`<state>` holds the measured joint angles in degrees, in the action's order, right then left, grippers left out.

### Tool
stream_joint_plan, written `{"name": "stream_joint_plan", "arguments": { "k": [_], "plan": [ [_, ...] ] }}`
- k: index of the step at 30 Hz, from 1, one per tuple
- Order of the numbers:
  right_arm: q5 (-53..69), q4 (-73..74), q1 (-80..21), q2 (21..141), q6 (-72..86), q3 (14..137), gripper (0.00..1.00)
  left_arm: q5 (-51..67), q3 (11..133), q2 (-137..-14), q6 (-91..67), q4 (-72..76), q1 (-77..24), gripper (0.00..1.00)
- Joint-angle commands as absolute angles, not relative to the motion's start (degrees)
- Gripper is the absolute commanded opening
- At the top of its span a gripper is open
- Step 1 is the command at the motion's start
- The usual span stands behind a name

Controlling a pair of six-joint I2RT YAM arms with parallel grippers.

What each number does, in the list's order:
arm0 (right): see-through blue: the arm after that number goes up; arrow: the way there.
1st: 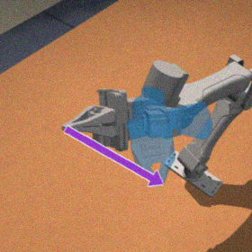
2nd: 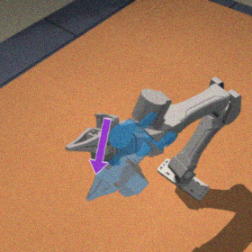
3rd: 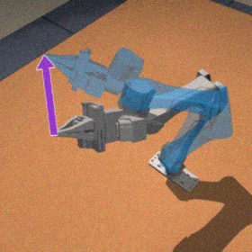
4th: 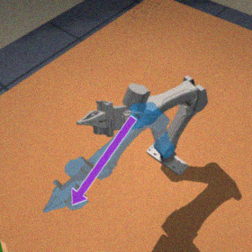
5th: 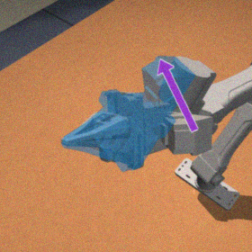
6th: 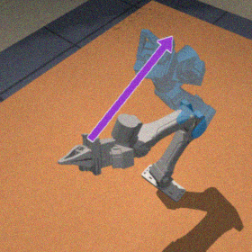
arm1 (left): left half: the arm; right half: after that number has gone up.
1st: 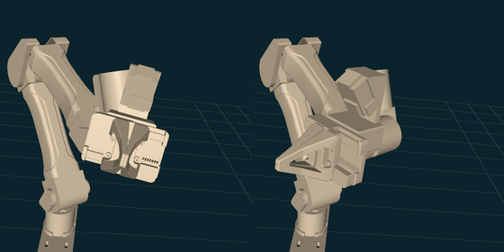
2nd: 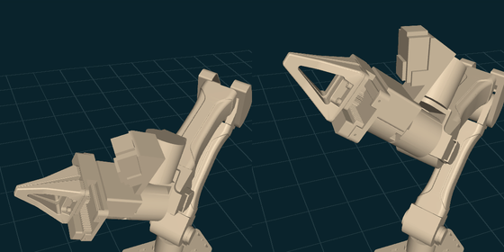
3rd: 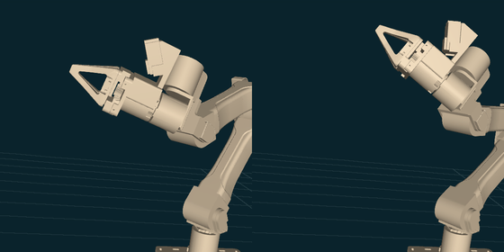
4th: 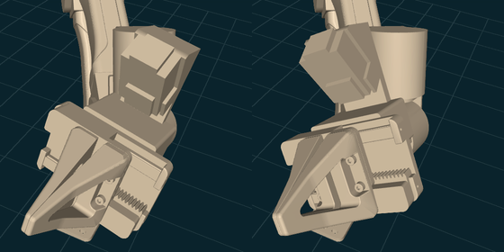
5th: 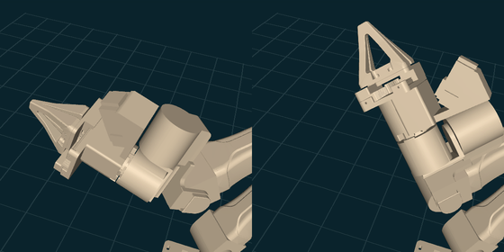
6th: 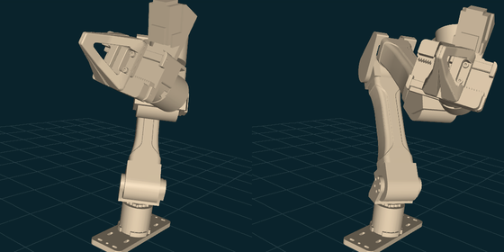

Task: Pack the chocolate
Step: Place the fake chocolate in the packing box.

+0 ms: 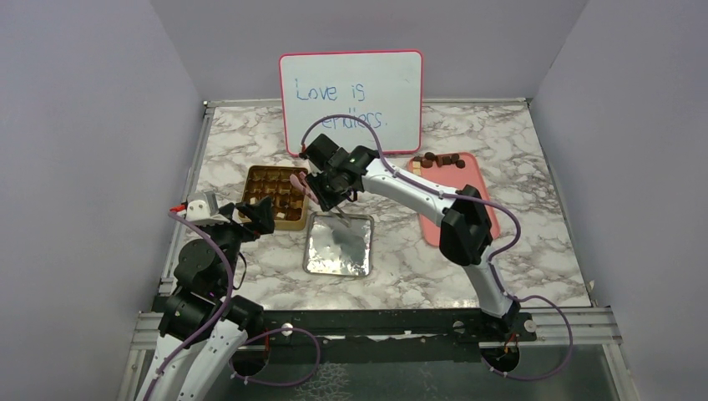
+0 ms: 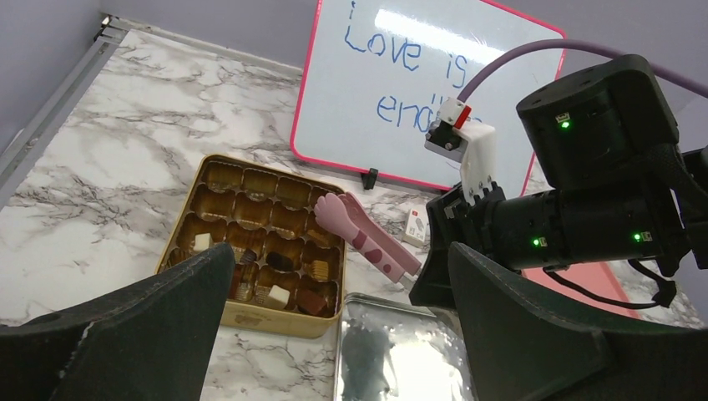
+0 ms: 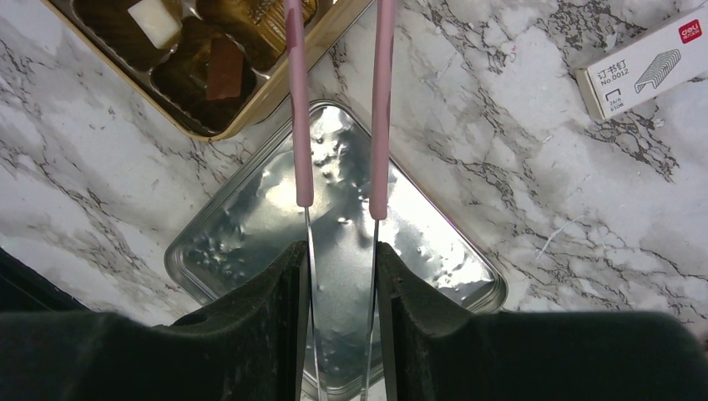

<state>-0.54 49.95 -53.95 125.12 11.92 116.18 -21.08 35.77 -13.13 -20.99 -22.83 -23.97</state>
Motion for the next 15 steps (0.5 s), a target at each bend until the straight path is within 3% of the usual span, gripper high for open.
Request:
{"name": "stream_joint_plan", "arguments": {
  "k": [1, 15],
  "plan": [
    [-2.69, 50.38, -54.4, 122.41, 10.92, 116.06, 0.37, -21.88, 36.66, -12.83, -21.45, -22.59, -23.69, 0.99],
    [-9.05, 50.9, -52.48, 110.39, 11.09, 106.7, 0.36, -18.79, 35.68, -14.31, -21.02, -21.54, -23.72, 0.99]
  ]
}}
